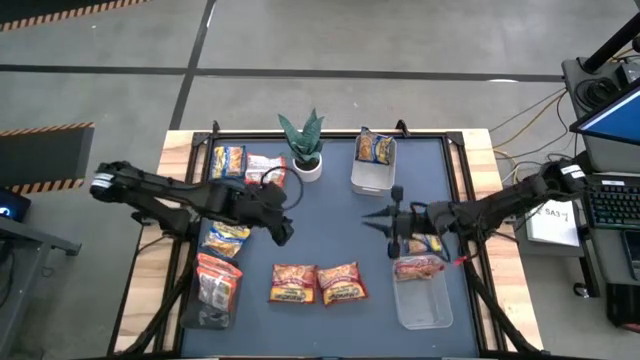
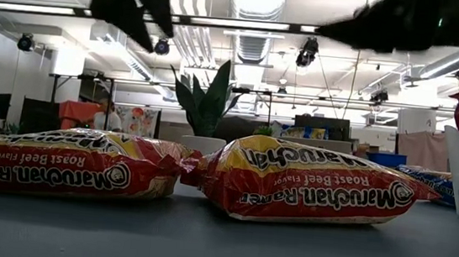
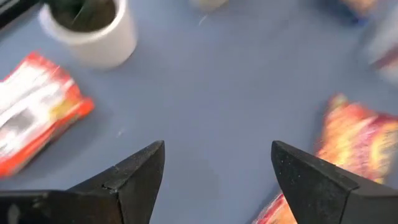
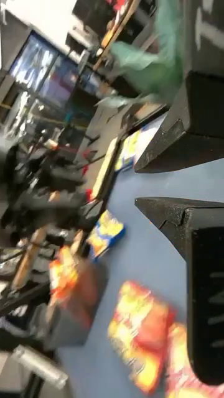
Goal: Sort Maruchan noodles
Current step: Put the bottom left blue instant noodle pack into the gray bin
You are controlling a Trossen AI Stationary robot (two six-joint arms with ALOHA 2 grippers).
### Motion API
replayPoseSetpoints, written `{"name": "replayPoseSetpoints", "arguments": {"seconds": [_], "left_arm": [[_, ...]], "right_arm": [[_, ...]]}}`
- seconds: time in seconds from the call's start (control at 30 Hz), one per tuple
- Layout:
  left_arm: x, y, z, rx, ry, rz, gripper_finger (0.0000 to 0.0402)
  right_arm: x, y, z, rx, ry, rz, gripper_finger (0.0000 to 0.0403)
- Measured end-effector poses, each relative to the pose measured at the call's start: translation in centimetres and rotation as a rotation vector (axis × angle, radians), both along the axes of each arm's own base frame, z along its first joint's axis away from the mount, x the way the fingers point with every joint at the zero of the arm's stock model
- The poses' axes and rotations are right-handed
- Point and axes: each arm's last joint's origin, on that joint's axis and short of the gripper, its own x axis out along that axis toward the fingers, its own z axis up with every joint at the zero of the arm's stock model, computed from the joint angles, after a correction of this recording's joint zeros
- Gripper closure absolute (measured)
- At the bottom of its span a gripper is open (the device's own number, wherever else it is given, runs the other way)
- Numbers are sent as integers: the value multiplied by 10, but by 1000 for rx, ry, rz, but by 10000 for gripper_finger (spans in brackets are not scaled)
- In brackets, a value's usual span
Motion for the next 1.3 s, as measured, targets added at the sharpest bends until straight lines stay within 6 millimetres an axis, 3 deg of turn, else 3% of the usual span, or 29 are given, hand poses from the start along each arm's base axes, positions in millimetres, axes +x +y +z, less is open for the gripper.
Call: {"name": "replayPoseSetpoints", "arguments": {"seconds": [0.2,0.37,0.63,0.87,1.3], "left_arm": [[13,-4,-7,-98,179,106,133],[22,-8,-27,-159,312,169,147],[26,-7,-67,-232,547,271,171],[28,-9,-89,-248,712,306,177],[32,-10,-100,-248,755,300,177]], "right_arm": [[-13,-32,-1,31,-68,14,339],[-24,-45,7,58,-145,10,339],[-29,-44,7,85,-147,59,339],[-32,-42,4,63,-162,139,339],[-60,-46,-8,31,-324,132,340]]}}
